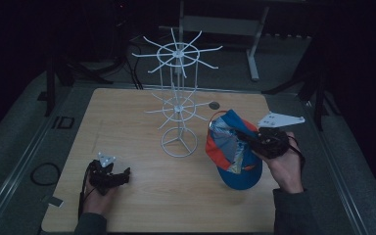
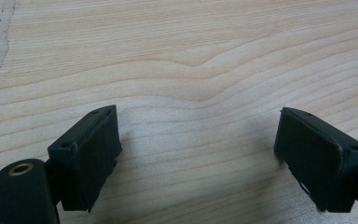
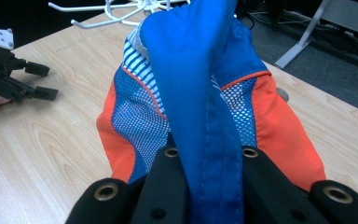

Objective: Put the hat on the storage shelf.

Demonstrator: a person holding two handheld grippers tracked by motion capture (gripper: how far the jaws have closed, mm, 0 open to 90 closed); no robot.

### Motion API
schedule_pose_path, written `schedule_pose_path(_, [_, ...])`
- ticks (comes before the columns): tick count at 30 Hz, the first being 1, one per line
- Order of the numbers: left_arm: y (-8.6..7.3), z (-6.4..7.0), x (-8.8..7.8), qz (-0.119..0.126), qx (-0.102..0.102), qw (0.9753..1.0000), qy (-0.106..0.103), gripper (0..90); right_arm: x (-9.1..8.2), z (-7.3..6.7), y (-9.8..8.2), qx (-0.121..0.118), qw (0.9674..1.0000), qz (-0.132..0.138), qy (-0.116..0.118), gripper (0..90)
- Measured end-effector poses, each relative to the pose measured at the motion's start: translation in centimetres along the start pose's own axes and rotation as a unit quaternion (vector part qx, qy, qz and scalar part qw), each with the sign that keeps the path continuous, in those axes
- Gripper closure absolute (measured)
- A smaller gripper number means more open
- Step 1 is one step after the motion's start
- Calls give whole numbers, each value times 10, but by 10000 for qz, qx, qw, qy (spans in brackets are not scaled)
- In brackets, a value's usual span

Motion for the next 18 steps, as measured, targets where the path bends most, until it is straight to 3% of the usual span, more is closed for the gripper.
schedule_pose_path(18, [0, 0, 0, -3, -1, 10000, -1, 147, -14, 0, 16, -92, 9998, 155, -23, 881])
Point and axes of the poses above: each handheld gripper's, and its own axes: x roughly forward along the jaws, y roughly out of its top, z roughly to its right, the point moved 3 cm from there along x, roughly forward along the jaws, and after that the axes turned 5 degrees about x, right-handed, at the moved point
